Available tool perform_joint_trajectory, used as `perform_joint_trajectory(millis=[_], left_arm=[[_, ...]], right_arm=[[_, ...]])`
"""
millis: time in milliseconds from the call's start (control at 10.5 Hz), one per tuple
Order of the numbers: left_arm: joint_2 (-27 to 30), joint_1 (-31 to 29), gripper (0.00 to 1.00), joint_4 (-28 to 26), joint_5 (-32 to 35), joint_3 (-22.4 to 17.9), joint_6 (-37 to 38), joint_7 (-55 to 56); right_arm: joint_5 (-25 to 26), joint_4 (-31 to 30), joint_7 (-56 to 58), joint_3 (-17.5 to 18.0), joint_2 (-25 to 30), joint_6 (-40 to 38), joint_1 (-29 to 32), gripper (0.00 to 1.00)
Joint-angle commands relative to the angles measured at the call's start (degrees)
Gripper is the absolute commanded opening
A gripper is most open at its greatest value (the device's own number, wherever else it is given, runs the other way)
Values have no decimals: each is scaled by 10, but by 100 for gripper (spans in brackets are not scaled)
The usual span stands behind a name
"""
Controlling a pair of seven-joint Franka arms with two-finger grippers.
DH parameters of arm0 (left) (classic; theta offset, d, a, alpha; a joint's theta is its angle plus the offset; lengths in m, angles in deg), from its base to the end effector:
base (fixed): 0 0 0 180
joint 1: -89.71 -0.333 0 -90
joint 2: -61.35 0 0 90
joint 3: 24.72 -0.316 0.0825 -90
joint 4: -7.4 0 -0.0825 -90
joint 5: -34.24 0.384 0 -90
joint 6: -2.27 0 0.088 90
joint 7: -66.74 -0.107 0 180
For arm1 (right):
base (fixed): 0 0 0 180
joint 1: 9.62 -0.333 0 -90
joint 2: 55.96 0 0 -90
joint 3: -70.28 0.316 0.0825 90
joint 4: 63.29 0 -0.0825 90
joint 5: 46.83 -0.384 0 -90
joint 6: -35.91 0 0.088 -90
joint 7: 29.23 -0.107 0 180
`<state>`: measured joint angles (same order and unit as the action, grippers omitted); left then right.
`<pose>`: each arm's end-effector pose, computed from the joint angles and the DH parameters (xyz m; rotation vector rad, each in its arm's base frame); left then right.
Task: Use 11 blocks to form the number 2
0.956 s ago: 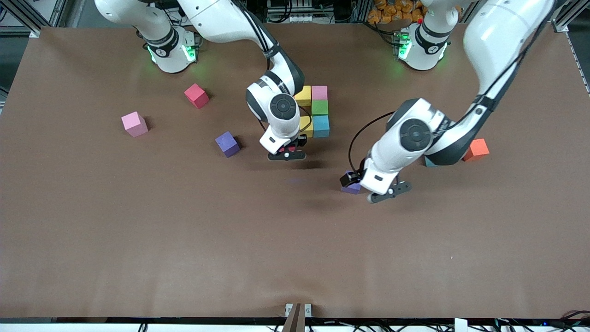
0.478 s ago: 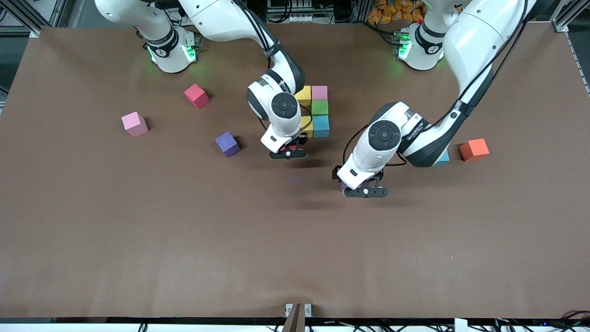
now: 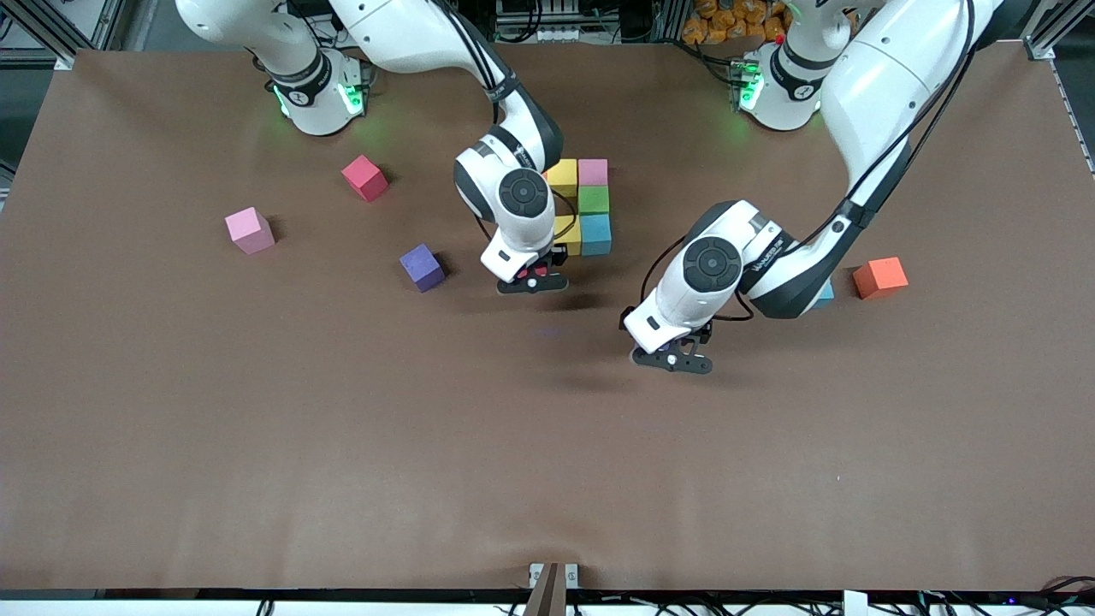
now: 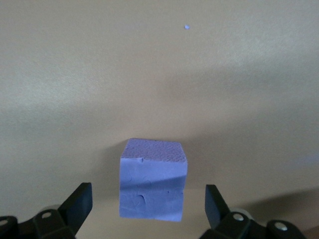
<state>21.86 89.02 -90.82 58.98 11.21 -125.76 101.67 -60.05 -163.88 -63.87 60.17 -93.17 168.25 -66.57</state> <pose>0.5759 -0.3375 0.2459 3.0949 -0.2671 -0.0570 0.4382 0.4865 0.1964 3.1260 0.1269 -0.1516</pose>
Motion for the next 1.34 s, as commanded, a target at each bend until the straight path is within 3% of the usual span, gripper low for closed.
perform_joint_trajectory(millis=[0, 1242], left_arm=[[-13, 2, 100, 14, 16, 2, 10, -6], [-44, 9, 100, 14, 23, -6, 7, -2]], right_arm=[[-5, -60, 9, 1, 24, 50, -3, 0], [-6, -59, -45, 1, 43, 35, -11, 0]])
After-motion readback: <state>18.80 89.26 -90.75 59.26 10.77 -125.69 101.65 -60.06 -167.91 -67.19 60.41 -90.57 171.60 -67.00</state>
